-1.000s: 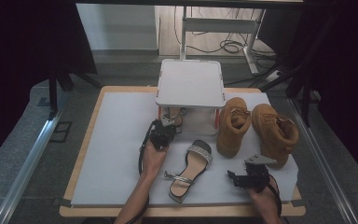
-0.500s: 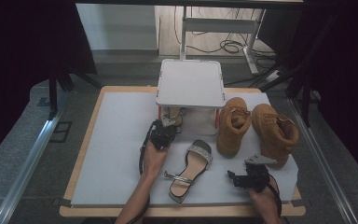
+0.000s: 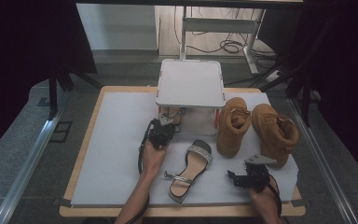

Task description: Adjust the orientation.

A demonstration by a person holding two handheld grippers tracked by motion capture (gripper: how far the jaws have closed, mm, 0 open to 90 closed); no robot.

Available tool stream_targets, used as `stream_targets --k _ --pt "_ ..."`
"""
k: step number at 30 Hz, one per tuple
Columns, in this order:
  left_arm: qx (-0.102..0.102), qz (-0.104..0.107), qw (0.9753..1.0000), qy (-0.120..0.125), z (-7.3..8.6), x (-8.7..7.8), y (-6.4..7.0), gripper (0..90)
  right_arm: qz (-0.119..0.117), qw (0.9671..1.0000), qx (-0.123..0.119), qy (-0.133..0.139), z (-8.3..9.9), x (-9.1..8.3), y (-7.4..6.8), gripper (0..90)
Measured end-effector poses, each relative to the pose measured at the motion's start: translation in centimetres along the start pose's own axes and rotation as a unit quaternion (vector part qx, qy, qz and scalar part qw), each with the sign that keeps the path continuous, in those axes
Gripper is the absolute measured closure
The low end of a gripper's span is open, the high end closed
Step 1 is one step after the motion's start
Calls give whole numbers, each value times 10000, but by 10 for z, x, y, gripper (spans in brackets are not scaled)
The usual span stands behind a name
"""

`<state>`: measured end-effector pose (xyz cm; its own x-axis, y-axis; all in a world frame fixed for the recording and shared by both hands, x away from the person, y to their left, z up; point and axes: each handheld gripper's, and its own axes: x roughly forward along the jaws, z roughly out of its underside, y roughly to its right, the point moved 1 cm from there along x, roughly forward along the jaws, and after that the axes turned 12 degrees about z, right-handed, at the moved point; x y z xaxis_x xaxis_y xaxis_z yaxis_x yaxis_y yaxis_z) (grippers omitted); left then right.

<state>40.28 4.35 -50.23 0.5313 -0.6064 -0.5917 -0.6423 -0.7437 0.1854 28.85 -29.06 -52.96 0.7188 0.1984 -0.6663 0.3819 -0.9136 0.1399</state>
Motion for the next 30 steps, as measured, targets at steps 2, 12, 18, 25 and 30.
stream_targets --k 2,12,18,25,30 --pt "4 1 10000 -21 1 2 1 894 0 10000 -2 0 0 0 0 128" --pt "-20 -15 10000 18 0 2 0 893 0 10000 -1 0 0 0 0 129" --pt "-75 -22 10000 -8 0 3 -3 890 -1 10000 -1 0 0 0 0 129" --pt "-60 -2 10000 -22 -4 8 0 890 -2 10000 0 1 0 0 0 129" --pt "-73 -53 10000 -28 -4 9 -3 894 -2 10000 2 1 0 0 0 128"
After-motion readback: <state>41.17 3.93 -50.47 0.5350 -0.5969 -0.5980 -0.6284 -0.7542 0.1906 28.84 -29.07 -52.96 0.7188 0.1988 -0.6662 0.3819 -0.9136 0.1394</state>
